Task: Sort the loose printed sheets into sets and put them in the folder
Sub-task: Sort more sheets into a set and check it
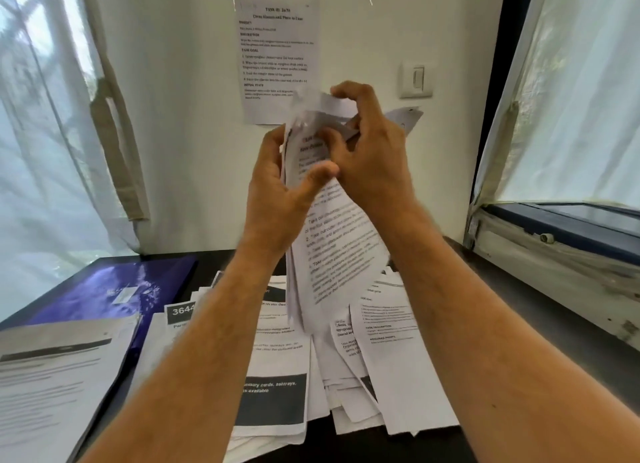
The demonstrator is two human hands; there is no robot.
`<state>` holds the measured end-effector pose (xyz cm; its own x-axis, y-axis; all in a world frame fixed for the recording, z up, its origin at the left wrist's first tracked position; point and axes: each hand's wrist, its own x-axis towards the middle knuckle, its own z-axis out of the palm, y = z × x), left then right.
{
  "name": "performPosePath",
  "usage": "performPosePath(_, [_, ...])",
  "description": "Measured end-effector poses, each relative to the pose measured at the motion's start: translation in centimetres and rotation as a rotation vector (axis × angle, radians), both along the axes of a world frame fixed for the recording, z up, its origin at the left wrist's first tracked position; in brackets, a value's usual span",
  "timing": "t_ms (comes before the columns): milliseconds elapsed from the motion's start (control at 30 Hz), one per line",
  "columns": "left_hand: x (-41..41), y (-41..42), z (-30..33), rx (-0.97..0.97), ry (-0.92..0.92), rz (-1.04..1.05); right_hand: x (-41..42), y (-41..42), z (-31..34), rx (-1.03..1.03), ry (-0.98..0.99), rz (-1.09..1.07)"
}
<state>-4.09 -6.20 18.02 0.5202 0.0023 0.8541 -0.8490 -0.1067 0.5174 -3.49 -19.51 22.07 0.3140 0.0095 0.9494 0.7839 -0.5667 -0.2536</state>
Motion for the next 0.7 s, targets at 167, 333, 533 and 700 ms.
performPosePath(167, [0.8,2.1,-1.1,0.017,0.131,0.124,0.5,0.8,-1.9,0.143,0.132,0.128])
performPosePath(333, [0.7,4.4,-1.2,-0.161,0.279,0.029,2.3,-1.7,-5.4,0.331,0.423,-0.091])
performPosePath(533, [0.6,6.8,-0.6,-0.335,0.449,-0.213,1.4,-3.3,-8.0,0.411,0.863,0.400])
performPosePath(700, [1.7,7.9,-2.0,-0.280,0.740,-0.126,1.5,-3.0,-8.2,0.521,0.746,0.366])
